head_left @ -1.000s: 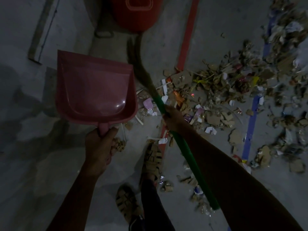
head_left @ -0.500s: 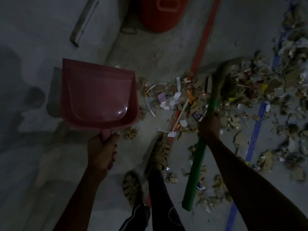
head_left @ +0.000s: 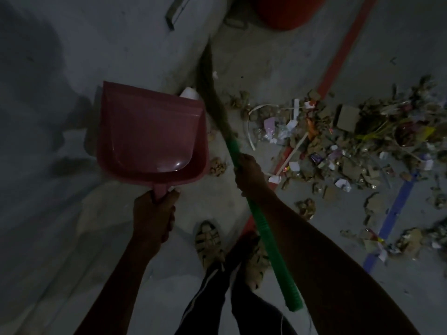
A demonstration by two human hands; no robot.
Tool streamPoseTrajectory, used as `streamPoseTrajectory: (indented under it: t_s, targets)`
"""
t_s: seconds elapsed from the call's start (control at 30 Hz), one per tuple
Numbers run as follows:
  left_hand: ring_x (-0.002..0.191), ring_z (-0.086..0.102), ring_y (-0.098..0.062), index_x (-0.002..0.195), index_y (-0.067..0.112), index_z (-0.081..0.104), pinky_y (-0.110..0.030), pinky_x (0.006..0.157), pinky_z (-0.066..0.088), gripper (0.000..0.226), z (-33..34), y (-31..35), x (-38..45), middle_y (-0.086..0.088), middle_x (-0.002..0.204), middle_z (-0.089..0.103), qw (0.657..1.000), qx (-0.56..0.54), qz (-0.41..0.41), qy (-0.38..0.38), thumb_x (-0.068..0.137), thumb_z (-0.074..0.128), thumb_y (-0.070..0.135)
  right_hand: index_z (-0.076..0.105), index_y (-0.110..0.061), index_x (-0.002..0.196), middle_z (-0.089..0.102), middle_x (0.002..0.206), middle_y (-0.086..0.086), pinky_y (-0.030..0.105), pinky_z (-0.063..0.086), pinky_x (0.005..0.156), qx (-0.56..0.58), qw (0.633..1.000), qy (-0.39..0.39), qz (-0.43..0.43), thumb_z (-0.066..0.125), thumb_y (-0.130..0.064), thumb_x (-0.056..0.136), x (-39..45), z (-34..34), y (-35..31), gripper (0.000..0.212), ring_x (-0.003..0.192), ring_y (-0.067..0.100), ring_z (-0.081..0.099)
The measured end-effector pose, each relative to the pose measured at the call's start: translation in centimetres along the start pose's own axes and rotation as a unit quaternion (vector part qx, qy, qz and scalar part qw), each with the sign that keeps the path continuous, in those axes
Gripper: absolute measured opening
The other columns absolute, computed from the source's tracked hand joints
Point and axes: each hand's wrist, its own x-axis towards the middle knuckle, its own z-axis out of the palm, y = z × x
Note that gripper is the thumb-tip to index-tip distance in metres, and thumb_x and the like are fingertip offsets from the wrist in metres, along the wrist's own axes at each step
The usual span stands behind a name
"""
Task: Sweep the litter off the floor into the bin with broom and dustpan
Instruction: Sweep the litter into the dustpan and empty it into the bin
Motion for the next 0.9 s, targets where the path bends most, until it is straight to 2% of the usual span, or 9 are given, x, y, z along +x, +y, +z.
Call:
streamPoseTrajectory:
  t_s: [0.1, 0.2, 0.33, 0.47, 0.57, 0.63, 0.73, 0.83, 0.9]
  targets:
    - [0.04, 0.04, -0.017, 0.067, 0.013, 0.053, -0.023, 0.046, 0.026, 0.035, -0.7, -1.2, -0.1, -0.003, 0.048, 0.048, 1.0, -0.014, -0.019, 0.008, 0.091, 0.074, 0.026, 0.042, -0.021, 0.141, 0.059, 0.106, 0.009, 0.023, 0.047, 0.038, 0.045, 0.987, 0.012, 0.151, 0.046, -0.01, 0.099, 0.6, 0.3, 2.3, 0.044, 0.073, 0.026, 0.067]
    - [0.038, 0.039, -0.016, 0.065, 0.013, 0.051, -0.019, 0.041, 0.024, 0.038, -1.3, -2.3, -0.5, -0.004, 0.049, 0.048, 0.999, -0.018, -0.028, 0.013, 0.091, 0.074, 0.026, 0.05, -0.014, 0.134, 0.062, 0.103, 0.01, 0.024, 0.048, 0.038, 0.015, 0.978, 0.08, 0.194, 0.05, -0.008, 0.096, 0.3, -0.3, 6.1, 0.039, 0.07, 0.024, 0.068]
    - [0.036, 0.039, -0.016, 0.067, 0.011, 0.051, -0.019, 0.04, 0.024, 0.036, -2.2, -3.7, -1.6, -0.006, 0.049, 0.049, 0.998, -0.03, -0.046, 0.015, 0.092, 0.073, 0.026, 0.055, -0.014, 0.123, 0.064, 0.107, 0.008, 0.04, 0.061, 0.055, -0.019, 0.958, 0.159, 0.237, 0.06, -0.008, 0.088, -1.3, -1.6, 10.7, 0.036, 0.074, 0.026, 0.069]
    - [0.035, 0.039, -0.016, 0.067, 0.012, 0.048, -0.018, 0.04, 0.024, 0.039, -3.0, -5.3, -2.8, -0.004, 0.049, 0.048, 0.996, -0.051, -0.062, 0.031, 0.093, 0.073, 0.026, 0.052, -0.012, 0.128, 0.062, 0.116, 0.007, 0.043, 0.062, 0.067, -0.026, 0.96, 0.187, 0.207, 0.058, -0.008, 0.085, -3.1, -2.5, 11.0, 0.044, 0.083, 0.027, 0.069]
    - [0.035, 0.039, -0.015, 0.069, 0.011, 0.05, -0.018, 0.04, 0.024, 0.037, -3.4, -6.0, -4.1, -0.004, 0.049, 0.048, 0.995, -0.073, -0.064, 0.031, 0.093, 0.073, 0.026, 0.047, -0.021, 0.124, 0.055, 0.123, 0.005, 0.047, 0.061, 0.065, -0.025, 0.968, 0.206, 0.142, 0.058, -0.009, 0.087, -4.4, -1.9, 8.6, 0.04, 0.086, 0.03, 0.067]
    - [0.035, 0.038, -0.015, 0.067, 0.012, 0.049, -0.018, 0.04, 0.023, 0.038, -3.5, -6.4, -4.6, -0.005, 0.049, 0.048, 0.994, -0.086, -0.062, 0.031, 0.093, 0.073, 0.027, 0.046, -0.016, 0.125, 0.052, 0.127, 0.009, 0.047, 0.061, 0.062, -0.033, 0.975, 0.203, 0.08, 0.052, -0.012, 0.094, -4.7, -0.8, 6.5, 0.032, 0.088, 0.031, 0.067]
    - [0.035, 0.038, -0.015, 0.065, 0.013, 0.047, -0.018, 0.039, 0.023, 0.04, -4.0, -7.1, -5.1, -0.003, 0.048, 0.047, 0.993, -0.1, -0.055, 0.037, 0.093, 0.073, 0.025, 0.043, -0.018, 0.132, 0.054, 0.124, 0.015, 0.046, 0.061, 0.058, -0.017, 0.989, 0.145, -0.012, 0.042, -0.024, 0.098, -5.4, 1.4, 2.6, 0.034, 0.08, 0.03, 0.068]
    - [0.033, 0.04, -0.013, 0.067, 0.012, 0.048, -0.017, 0.035, 0.024, 0.038, -4.7, -7.9, -5.1, -0.002, 0.047, 0.048, 0.991, -0.111, -0.048, 0.053, 0.093, 0.073, 0.023, 0.042, -0.014, 0.141, 0.058, 0.114, 0.014, 0.042, 0.059, 0.051, 0.002, 0.997, 0.05, -0.05, 0.042, -0.011, 0.099, -5.7, 3.7, -1.5, 0.042, 0.071, 0.029, 0.068]
    - [0.032, 0.039, -0.013, 0.068, 0.012, 0.048, -0.017, 0.036, 0.025, 0.037, -5.2, -8.6, -5.1, 0.0, 0.045, 0.047, 0.989, -0.119, -0.05, 0.067, 0.093, 0.073, 0.022, 0.045, -0.016, 0.141, 0.063, 0.106, 0.012, 0.034, 0.055, 0.044, 0.001, 0.999, -0.009, -0.037, 0.043, -0.009, 0.099, -5.5, 5.5, -3.9, 0.043, 0.066, 0.028, 0.069]
